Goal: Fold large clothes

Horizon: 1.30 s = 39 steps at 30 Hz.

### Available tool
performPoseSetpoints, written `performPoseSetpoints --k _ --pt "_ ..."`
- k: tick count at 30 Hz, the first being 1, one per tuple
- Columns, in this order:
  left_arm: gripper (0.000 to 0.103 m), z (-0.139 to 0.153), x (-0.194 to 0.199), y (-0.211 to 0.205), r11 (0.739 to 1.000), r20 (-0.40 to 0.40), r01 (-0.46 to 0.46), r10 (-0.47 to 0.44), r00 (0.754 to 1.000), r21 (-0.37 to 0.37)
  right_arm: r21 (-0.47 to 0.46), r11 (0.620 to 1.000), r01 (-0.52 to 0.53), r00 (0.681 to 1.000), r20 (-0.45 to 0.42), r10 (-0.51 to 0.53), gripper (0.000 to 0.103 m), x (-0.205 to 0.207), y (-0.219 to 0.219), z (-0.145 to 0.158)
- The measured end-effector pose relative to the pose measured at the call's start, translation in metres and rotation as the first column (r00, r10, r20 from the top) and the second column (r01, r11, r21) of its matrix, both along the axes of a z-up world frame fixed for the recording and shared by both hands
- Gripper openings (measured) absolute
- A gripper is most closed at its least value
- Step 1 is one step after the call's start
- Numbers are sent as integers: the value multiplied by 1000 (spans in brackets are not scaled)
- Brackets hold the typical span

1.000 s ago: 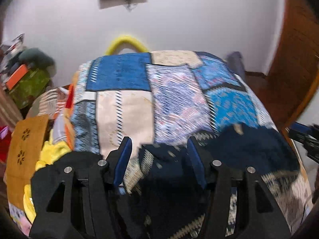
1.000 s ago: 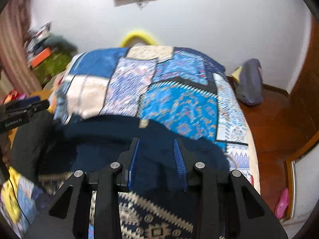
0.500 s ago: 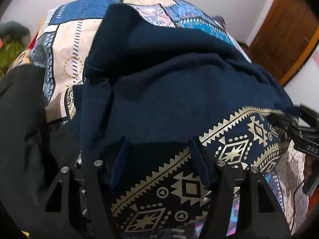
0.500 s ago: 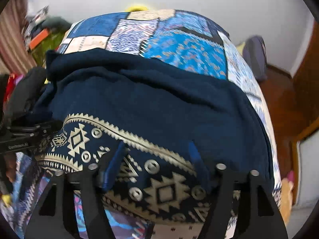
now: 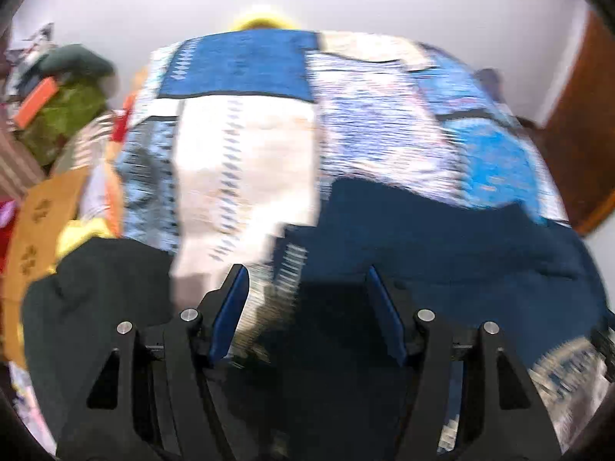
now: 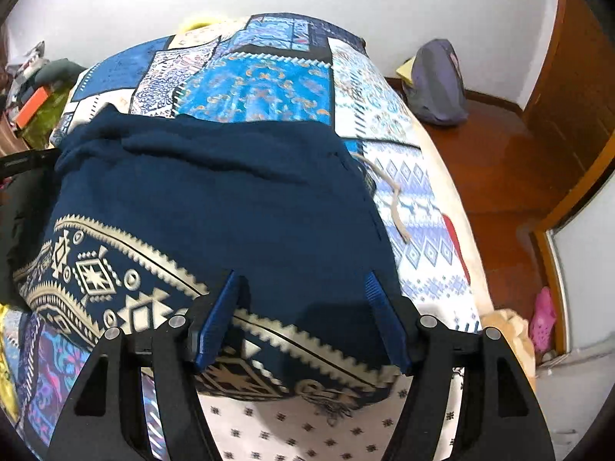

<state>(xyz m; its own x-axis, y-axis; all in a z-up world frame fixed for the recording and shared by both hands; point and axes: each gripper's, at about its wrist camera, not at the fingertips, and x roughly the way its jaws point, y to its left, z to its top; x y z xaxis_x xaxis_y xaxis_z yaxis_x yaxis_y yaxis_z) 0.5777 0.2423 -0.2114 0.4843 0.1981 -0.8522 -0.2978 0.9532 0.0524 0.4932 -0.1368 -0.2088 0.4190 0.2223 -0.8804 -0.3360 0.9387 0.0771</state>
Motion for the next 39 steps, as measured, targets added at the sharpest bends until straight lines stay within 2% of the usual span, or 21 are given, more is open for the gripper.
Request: performPoseSetpoints --k 2,4,5,8,12,14,18,21,23,25,27,32,35,39 --pt "63 -2 0 13 999 -15 -36 36 999 -26 1 1000 7 1000 1 -7 65 -2 -6 0" --pt "63 0 -10 15 997 6 -42 43 999 -72 -8 1000 -5 1000 10 5 65 -6 -5 4" --pt "63 2 -16 11 997 14 -33 34 999 -71 -17 1000 -10 1000 21 11 65 -8 -3 7" --pt "63 10 -34 -8 998 25 24 -23 999 -51 -28 999 -22 999 44 23 65 -15 4 18" --pt "63 34 -62 -36 991 74 110 -105 992 -76 -3 999 -51 995 88 51 65 -27 11 39" --pt "67 46 -77 -47 985 104 138 -127 986 -101 15 998 -66 992 111 64 65 -34 15 51" --pt "90 60 -113 -66 980 146 151 -132 980 -130 41 994 -101 983 159 94 65 -51 22 74" --pt "91 57 -136 -73 975 154 140 -113 982 -172 54 991 -125 977 178 114 65 -60 28 83" --pt "91 47 -147 -71 966 145 107 -74 987 -235 59 988 -142 974 184 129 65 -68 32 87" --pt "91 31 -157 -67 944 117 76 -40 992 -322 54 987 -154 973 184 141 65 -72 35 86" --pt "91 14 -166 -61 909 86 42 -7 996 -415 49 986 -160 973 179 149 65 -78 37 83" --pt "91 -18 -184 -45 794 51 -18 62 997 -608 38 984 -174 975 147 166 65 -83 41 71" --pt "91 -34 -185 -40 745 27 -57 100 995 -665 25 983 -181 974 145 176 65 -85 43 69" --pt "91 -48 -171 -44 708 33 -43 94 995 -705 27 984 -174 975 143 169 65 -81 45 65"
